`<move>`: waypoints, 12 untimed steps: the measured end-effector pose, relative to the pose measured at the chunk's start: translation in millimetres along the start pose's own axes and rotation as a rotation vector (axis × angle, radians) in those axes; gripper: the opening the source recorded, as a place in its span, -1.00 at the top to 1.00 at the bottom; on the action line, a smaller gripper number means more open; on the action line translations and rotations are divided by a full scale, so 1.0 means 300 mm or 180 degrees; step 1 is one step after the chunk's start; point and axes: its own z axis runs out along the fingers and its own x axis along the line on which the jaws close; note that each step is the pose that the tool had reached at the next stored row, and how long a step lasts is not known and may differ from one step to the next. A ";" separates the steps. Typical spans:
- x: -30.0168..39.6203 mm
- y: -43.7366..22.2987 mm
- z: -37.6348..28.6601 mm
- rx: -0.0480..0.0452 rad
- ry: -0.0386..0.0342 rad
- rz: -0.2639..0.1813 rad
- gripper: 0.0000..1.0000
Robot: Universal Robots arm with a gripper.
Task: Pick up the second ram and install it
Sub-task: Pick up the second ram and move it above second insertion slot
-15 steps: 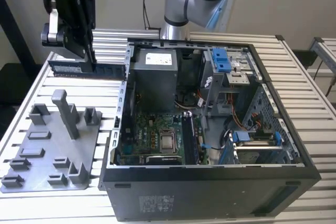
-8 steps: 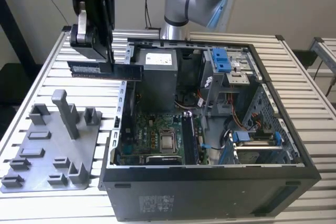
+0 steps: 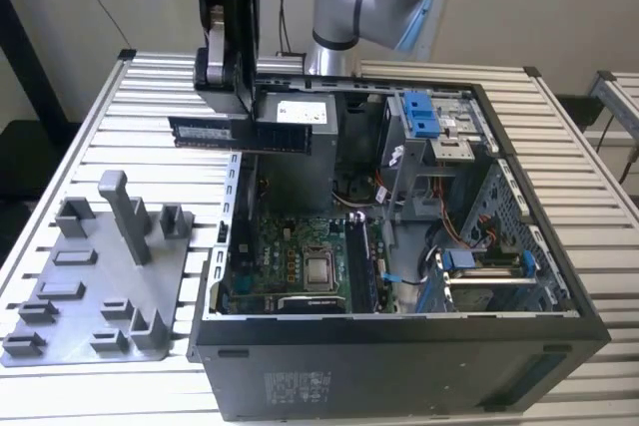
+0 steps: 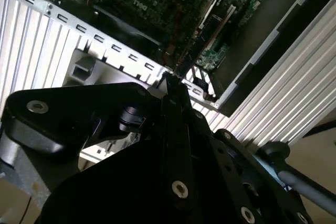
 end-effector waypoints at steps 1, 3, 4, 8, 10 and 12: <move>-0.001 -0.015 0.000 0.0000 0.0000 0.0000 0.73; -0.002 -0.046 0.000 0.0000 0.0000 0.0000 0.73; -0.003 -0.061 0.000 0.0000 0.0000 0.0000 0.73; -0.006 -0.121 0.000 0.0000 0.0000 0.0000 0.73; -0.008 -0.151 0.000 0.0000 0.0000 0.0000 0.73; -0.010 -0.182 0.000 0.0000 0.0000 0.0000 0.73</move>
